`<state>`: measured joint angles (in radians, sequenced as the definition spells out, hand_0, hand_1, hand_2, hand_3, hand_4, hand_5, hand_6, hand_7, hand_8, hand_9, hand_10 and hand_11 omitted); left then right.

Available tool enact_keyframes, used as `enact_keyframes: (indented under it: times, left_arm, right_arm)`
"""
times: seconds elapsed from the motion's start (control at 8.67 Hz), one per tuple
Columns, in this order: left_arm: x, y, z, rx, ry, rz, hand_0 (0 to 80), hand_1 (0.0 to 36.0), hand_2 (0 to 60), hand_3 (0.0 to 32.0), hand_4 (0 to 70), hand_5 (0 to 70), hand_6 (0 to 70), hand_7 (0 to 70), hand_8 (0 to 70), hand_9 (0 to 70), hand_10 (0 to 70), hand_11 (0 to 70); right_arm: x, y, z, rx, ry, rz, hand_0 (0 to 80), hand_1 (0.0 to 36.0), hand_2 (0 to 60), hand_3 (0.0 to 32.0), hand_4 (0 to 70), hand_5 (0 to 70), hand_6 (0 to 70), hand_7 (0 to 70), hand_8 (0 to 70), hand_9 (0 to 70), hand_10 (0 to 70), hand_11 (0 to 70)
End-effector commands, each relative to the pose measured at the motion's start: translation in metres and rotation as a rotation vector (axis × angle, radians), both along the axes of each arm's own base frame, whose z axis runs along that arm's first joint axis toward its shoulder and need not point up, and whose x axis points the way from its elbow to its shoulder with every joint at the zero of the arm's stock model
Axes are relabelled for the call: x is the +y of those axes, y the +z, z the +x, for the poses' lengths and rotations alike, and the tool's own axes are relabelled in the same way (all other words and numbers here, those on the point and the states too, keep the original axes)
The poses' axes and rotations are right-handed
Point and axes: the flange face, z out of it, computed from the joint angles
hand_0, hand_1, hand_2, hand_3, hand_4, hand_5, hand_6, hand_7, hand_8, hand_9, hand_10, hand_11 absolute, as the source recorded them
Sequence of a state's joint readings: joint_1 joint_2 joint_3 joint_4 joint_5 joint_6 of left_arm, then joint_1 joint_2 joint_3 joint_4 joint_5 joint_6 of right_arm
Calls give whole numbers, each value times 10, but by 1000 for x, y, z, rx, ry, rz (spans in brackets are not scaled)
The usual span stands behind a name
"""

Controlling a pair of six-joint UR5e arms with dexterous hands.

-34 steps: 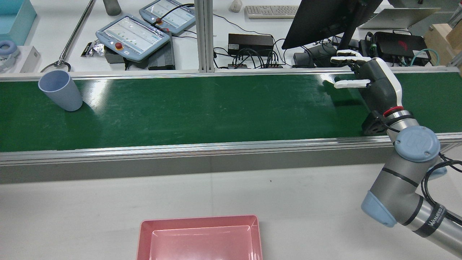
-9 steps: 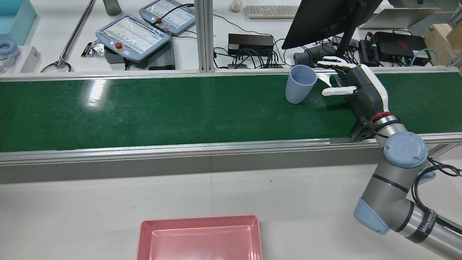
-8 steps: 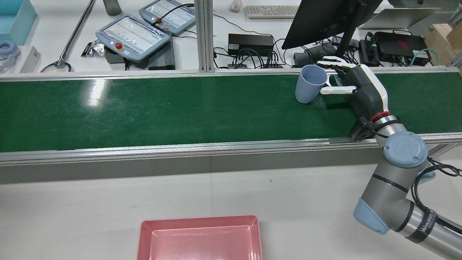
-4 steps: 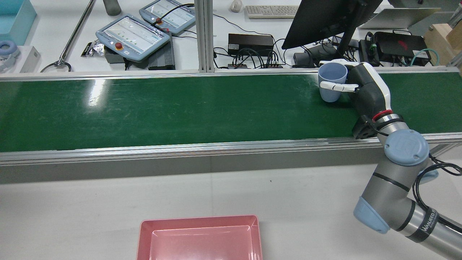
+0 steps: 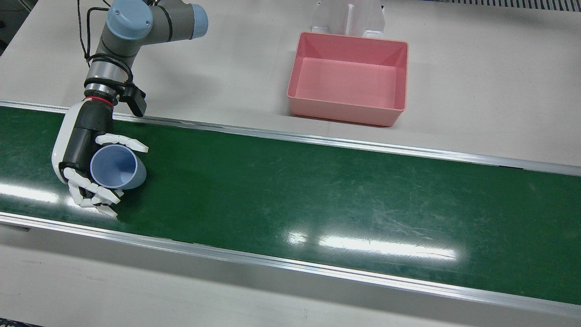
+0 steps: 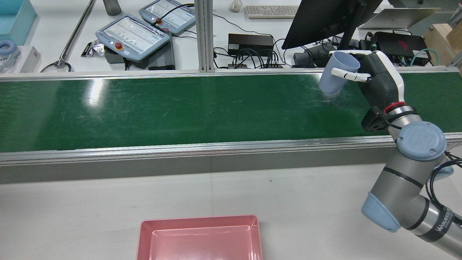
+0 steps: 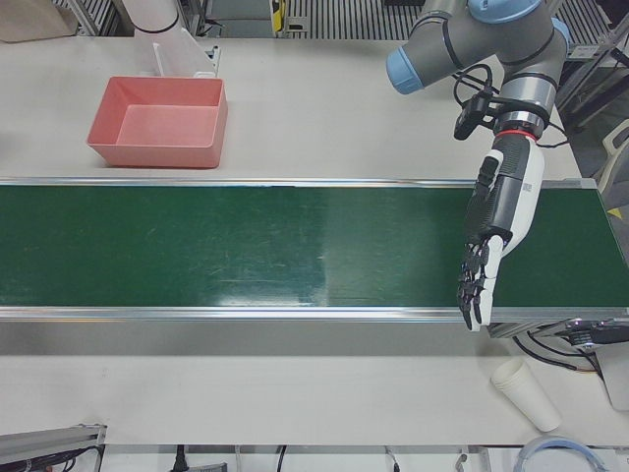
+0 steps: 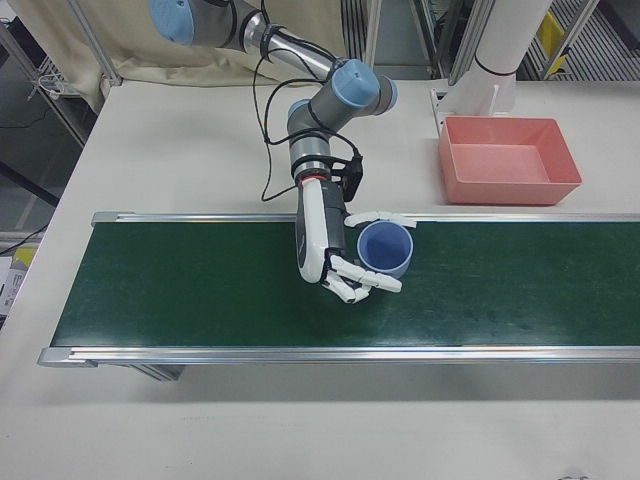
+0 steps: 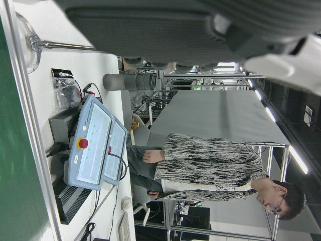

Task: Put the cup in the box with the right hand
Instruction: 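Lift the cup with the right hand and carry it toward the pink tray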

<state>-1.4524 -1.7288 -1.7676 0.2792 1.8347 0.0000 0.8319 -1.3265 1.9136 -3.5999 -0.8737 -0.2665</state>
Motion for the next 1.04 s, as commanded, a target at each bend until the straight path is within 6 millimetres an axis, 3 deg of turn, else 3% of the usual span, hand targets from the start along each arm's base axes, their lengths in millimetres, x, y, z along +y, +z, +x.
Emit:
enact_keyframes:
  times: [0.0,0.12,0.35,0.58,0.81,0.92]
  left_arm:
    - [0,-1,0,0,0,1,0,0,0,0,0,0,0,0,0,0,0,0]
    - [0,-1,0,0,0,1,0,0,0,0,0,0,0,0,0,0,0,0]
    - [0,0,0,0,0,0,0,0,0,0,0,0,0,0,0,0,0,0]
    - [0,-1,0,0,0,1,0,0,0,0,0,0,0,0,0,0,0,0]
    - [0,-1,0,0,0,1,0,0,0,0,0,0,0,0,0,0,0,0]
    - [0,-1,0,0,0,1,0,0,0,0,0,0,0,0,0,0,0,0]
  right_arm:
    - [60,-96,0,13,-65,122,504,337,600,0,700,163,442,700,700,700,597,700]
    - [97,-132,-21,39,-126,202,520,326,600,0,700,160,441,700,700,700,589,700]
    - [163,-163,-67,21,-191,237,529,315,600,0,700,155,438,700,700,700,580,700]
    - [225,-166,-131,55,-293,220,533,304,600,0,700,156,438,700,696,700,593,700]
    - [270,-162,-167,101,-366,210,517,322,600,0,700,153,434,700,676,700,585,700]
    - [284,-160,-183,114,-388,217,537,294,600,0,700,146,425,700,645,700,559,700]
